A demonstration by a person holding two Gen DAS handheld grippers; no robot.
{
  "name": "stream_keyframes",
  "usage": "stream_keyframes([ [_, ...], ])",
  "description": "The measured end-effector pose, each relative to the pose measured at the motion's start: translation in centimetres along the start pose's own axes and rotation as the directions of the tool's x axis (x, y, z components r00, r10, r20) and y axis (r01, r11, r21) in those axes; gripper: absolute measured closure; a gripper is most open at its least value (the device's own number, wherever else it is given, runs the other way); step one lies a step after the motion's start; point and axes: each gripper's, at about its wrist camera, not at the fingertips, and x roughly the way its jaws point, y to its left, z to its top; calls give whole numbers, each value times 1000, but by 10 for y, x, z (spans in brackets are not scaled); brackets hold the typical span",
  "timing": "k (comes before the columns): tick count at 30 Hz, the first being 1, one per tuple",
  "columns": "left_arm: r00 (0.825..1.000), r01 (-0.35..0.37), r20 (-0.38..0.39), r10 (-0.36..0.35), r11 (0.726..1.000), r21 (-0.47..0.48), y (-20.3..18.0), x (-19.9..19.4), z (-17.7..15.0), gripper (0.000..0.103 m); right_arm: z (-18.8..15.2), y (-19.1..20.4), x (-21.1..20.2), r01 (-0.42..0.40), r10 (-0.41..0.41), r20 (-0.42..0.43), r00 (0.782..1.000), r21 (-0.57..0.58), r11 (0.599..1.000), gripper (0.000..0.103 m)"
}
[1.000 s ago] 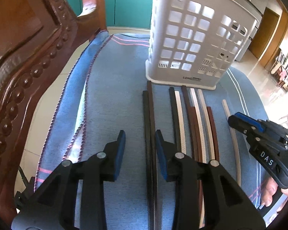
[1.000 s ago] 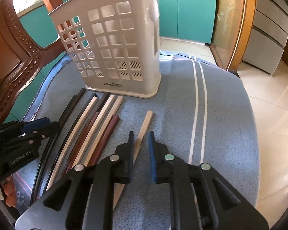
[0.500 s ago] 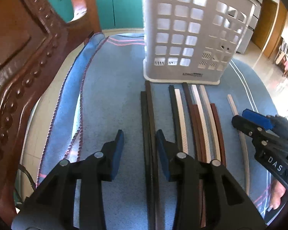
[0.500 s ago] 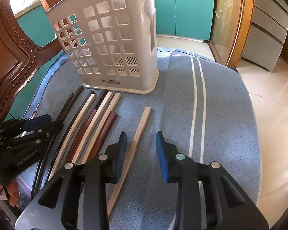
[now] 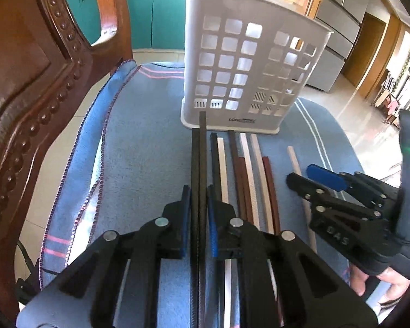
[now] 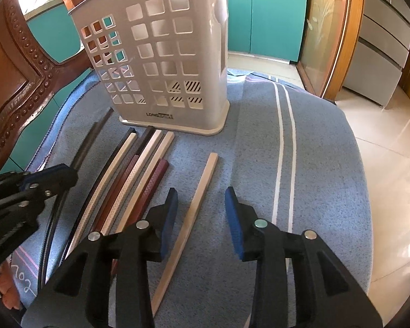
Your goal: Organize utensils
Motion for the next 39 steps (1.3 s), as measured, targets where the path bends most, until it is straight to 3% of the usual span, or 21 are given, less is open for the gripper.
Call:
stream_keyframes([
  [11, 999, -52, -12, 52, 998, -21, 13, 4, 0, 80, -2, 7, 1, 11, -11, 9, 1000, -20, 1000, 61],
  [19, 994, -94, -57, 94, 996, -6, 17, 28, 2, 74, -3, 12, 2, 21, -21, 11, 1000, -34, 999, 61],
  [26, 993, -104, -49, 105, 994, 26, 10, 29, -3, 66, -9, 25, 1, 27, -26, 16, 1000, -79, 996, 61],
  [27, 993, -107, -47, 108, 994, 31, 7, 27, -5, 66, -9, 26, 1, 22, -21, 17, 1000, -92, 996, 62],
  [31, 994, -102, -46, 104, 994, 32, 8, 23, -9, 66, -13, 35, -2, -8, 10, 16, 1000, -135, 991, 87],
  [39, 990, -130, -47, 130, 991, 6, 17, 20, -6, 84, -13, 30, -5, -8, 10, 16, 1000, -127, 992, 89],
])
